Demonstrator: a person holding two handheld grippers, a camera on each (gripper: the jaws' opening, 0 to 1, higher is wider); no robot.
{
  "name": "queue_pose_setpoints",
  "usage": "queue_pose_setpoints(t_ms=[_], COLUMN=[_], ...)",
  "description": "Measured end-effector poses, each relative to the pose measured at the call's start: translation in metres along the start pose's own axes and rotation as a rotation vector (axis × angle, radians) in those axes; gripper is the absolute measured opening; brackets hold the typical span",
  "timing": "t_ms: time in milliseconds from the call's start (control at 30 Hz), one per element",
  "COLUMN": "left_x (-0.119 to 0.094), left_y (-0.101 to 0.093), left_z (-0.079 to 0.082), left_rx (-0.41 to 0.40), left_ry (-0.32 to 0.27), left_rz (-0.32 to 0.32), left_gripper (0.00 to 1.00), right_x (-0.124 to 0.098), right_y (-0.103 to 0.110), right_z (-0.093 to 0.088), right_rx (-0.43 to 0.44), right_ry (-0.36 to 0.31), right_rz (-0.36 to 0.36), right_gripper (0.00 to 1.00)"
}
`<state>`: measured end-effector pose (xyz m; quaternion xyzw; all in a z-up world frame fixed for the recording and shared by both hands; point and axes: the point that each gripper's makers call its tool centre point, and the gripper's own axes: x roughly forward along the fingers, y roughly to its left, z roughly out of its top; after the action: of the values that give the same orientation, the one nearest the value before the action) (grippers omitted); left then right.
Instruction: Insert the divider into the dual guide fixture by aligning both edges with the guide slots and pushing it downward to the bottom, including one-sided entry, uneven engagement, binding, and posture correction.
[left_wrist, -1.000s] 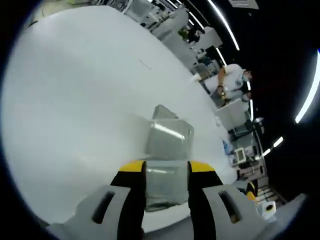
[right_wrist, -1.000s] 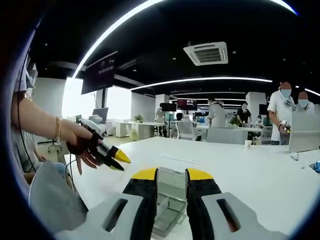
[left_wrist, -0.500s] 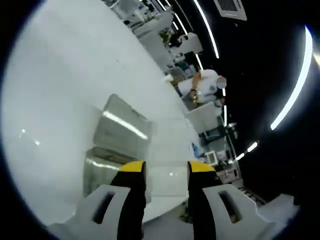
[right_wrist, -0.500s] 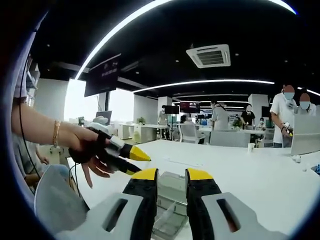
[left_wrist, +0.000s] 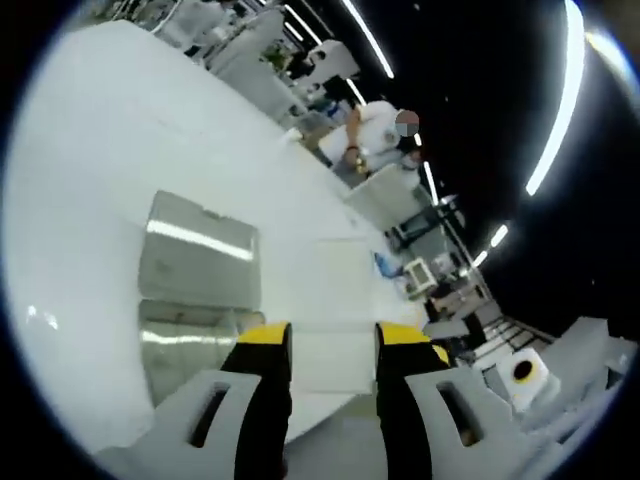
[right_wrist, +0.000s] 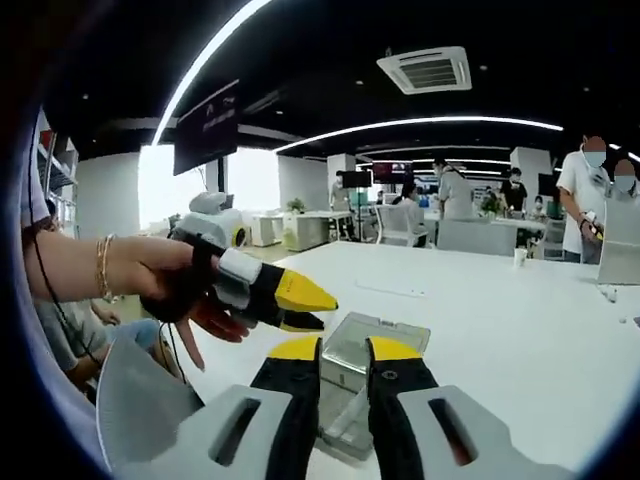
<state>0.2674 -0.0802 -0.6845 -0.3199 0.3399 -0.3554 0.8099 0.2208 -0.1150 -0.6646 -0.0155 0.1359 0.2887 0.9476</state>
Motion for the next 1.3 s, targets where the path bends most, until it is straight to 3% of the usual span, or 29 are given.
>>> queue_pose_setpoints(t_ms=[33,167,200,333,500,967,1300], left_x=[0.001,0.006,0.006,0.009,0.012,0.014,0.014], left_y=[-0.003,-0.011,-0.013,-0.021,-0.029,-0.036,-0.032], left_z=[-0.001,-0.003,-0.003,-0.002,-0.005,-0.010,-0.007], left_rx=[0.013,0.022,0.024,0.039,0.067,0.099,0.105], left_ry=[0.004,0.008,0.009,0.013,0.024,0.045,0.051], left_rz=[-0.003,-0.025,-0.029,-0.045,-0.056,-0.074,-0.074], left_gripper=[0.30,0.30,0.30,0.30,0.30,0.30,0.30], right_x=[0.000,0.005,0.004,0.007,0.010,0.014,0.015], right_y=[-0.003,-0.005,-0.007,-0.010,-0.011,-0.011,-0.012], right_z=[-0.003,-0.002,-0.006,0.002,0.000,-0.007,-0.008], right_rx=[-0.008,-0.017,-0.027,-0.028,-0.044,-0.021,0.026], right_ry=[0.039,0.093,0.145,0.152,0.212,0.256,0.276], right_rz=[-0.008,0.001,0.005,0.010,0.012,0.005,-0.008], right_gripper=[0.13,0.13,0.12,0.11,0.07,0.00,0.00])
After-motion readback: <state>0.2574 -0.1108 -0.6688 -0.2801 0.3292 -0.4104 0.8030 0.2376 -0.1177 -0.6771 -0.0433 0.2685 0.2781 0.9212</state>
